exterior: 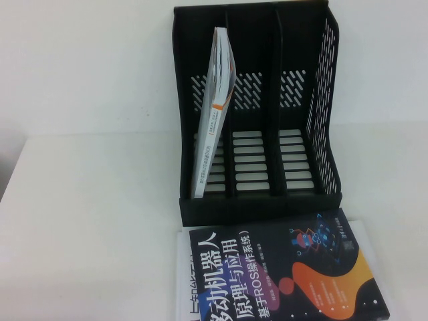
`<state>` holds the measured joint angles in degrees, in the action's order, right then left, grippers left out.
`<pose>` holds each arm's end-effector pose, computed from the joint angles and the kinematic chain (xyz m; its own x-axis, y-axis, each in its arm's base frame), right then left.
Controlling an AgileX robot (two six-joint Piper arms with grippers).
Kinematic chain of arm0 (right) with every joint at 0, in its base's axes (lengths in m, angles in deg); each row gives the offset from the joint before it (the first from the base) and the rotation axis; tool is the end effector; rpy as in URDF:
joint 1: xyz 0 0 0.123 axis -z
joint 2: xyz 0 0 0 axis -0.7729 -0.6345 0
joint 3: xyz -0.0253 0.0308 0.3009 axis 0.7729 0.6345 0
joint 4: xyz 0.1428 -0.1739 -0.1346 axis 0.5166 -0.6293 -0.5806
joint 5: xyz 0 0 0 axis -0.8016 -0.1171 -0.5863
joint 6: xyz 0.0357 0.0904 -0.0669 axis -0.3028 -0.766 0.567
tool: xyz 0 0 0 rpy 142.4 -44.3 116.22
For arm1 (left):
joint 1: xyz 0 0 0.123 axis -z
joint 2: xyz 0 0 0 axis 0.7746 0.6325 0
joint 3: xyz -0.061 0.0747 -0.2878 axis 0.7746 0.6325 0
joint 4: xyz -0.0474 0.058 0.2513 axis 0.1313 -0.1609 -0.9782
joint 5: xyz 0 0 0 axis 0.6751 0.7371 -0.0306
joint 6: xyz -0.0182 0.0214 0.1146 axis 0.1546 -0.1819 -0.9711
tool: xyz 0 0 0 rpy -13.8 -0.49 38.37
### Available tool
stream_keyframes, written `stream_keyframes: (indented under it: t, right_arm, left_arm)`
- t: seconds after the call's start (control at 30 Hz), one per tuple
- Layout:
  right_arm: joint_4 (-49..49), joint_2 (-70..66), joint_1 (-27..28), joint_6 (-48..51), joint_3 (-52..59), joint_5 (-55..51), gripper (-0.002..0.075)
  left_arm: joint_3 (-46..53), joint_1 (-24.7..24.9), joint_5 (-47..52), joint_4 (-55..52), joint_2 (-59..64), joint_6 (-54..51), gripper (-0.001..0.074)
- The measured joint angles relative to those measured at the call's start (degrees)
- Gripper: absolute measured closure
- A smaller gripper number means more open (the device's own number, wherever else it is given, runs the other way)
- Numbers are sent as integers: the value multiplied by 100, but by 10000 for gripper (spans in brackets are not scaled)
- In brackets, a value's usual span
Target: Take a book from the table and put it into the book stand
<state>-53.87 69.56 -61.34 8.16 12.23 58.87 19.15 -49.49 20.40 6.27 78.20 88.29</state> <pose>0.0558 0.0022 0.2894 -0.1480 -0.0546 -0.9875 -0.1218 0.9919 -0.0366 0.0719 -0.0002 0.1723 -0.2402 -0.0927 -0.9663 -0.0131 0.9956 -0.0922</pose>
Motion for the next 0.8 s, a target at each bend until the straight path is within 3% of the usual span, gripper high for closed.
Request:
stream_keyframes:
  t: [0.33,0.8]
  right_arm:
    - [-26,628,765,159,1528,2142,727]
    - [5,628,856,170,2053,1109,727]
  left_arm:
    - [0,0,12,0,0,0,738]
    - [0,0,22,0,0,0,738]
